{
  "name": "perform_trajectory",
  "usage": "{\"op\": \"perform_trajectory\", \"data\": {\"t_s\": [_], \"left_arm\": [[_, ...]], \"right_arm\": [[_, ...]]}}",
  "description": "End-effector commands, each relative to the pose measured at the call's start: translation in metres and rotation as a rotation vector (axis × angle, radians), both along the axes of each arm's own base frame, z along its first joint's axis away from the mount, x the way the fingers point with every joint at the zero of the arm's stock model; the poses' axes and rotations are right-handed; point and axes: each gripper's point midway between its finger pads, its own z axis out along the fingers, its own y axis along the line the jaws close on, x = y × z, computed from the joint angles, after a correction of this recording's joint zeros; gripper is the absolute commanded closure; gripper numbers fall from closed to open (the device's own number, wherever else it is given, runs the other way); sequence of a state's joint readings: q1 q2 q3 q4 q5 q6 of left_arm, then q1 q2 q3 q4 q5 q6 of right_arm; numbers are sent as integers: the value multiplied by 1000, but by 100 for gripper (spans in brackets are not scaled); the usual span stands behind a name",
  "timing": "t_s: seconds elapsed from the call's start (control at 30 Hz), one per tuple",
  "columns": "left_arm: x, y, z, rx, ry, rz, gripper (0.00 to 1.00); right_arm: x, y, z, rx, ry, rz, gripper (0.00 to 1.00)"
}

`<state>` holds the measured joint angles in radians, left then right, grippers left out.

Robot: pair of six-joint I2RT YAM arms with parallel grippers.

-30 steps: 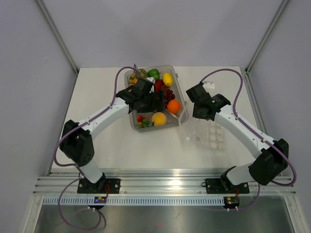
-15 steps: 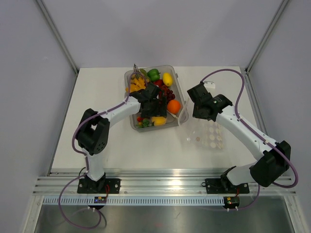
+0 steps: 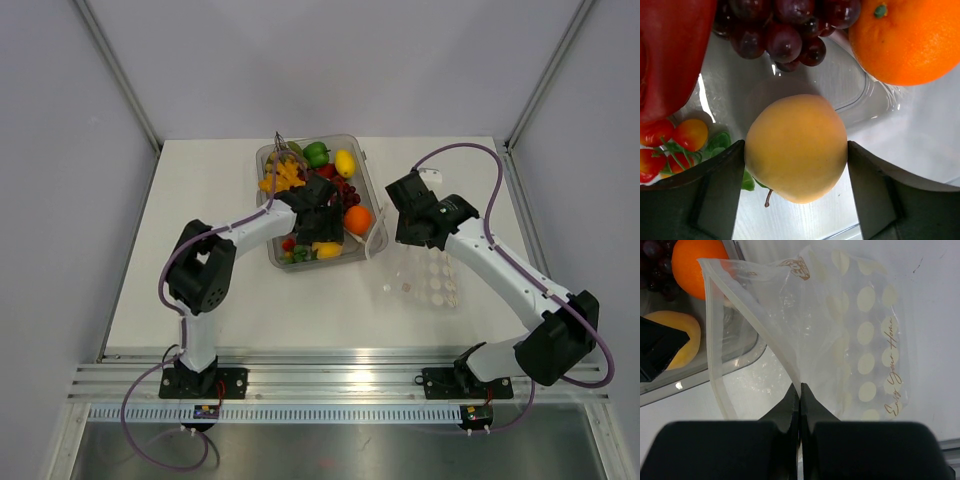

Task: Place the food in the zip-top bag and seal the zipper
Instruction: Pick up the fake fruit from the bin.

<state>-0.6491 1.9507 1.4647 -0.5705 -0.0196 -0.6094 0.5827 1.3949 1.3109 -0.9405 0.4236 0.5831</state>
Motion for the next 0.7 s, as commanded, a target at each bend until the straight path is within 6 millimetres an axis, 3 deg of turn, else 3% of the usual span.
{"op": "perform_trajectory", "data": {"t_s": [0.0,0.13,0.17,0.3,0.43,0.53,0.67], "left_arm": [[13,-10,29,-44,-89,-5,32],[7,-8,70,-84,-152,-22,38],[5,-7,94,-117,-194,-23,42],[-4,-7,155,-220,-299,-44,52],[-20,-26,206,-365,-340,-137,56],[-33,-48,225,-455,-333,-203,56],[-45,-75,218,-539,-265,-264,57]], "right_arm": [[5,5,26,59,-76,-5,100],[4,4,26,60,-79,-5,100],[4,4,25,61,-78,-6,100],[5,8,22,74,-73,1,100],[7,15,20,94,-66,18,100],[8,19,21,113,-68,24,100],[9,25,26,145,-79,36,100]]}}
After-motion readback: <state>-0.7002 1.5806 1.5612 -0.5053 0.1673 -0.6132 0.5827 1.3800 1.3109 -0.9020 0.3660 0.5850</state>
